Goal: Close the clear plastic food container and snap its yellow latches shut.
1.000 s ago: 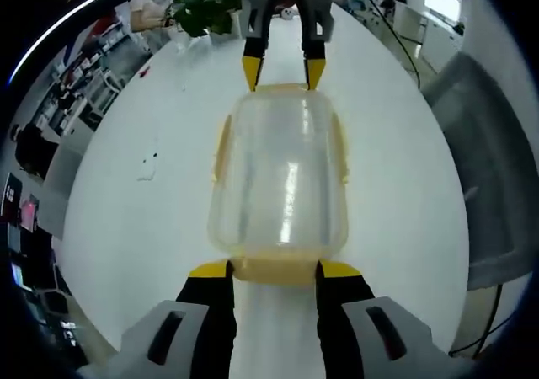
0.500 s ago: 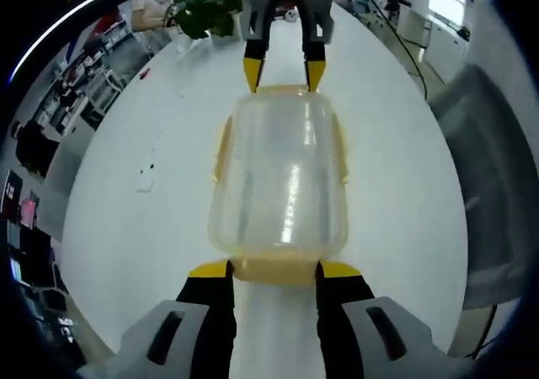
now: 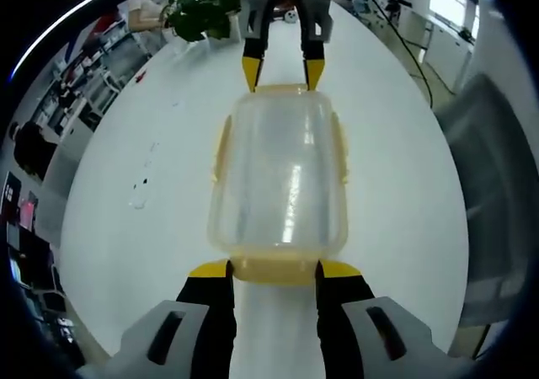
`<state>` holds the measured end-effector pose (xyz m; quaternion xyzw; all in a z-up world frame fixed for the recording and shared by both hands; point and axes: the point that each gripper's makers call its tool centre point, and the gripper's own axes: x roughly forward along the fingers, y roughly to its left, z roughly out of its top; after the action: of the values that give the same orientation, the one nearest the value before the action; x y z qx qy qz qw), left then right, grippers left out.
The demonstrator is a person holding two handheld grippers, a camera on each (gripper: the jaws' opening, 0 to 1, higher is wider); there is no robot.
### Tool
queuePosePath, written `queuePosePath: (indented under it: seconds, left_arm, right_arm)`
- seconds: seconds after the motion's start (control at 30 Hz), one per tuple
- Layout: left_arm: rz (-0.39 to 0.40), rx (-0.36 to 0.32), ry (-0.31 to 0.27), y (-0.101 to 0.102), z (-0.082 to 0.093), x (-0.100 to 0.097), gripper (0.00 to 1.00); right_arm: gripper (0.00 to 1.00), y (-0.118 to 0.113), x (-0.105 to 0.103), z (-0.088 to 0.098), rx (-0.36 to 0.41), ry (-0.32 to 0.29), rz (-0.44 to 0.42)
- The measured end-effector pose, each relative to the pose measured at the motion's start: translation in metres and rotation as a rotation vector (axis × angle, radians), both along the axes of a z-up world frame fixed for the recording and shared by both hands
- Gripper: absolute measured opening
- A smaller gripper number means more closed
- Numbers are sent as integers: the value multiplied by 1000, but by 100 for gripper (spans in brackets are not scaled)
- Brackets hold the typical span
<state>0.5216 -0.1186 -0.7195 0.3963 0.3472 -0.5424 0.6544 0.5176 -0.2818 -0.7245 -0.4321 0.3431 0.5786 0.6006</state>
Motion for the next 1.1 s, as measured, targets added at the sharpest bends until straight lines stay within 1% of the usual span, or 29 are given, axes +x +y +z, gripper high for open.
queuePosePath:
  seconds: [0.23, 0.73, 1.1]
  left_arm:
    - [5, 2, 0, -15, 0, 1, 34]
    - [15, 5, 3, -39, -3, 2, 34]
    - [25, 5, 8, -49, -8, 3, 34]
  right_arm:
    - [34, -14, 3, -2, -4, 2, 5]
    - [34, -38, 5, -4, -5, 5, 16]
    - [34, -48, 8, -8, -12, 15, 21]
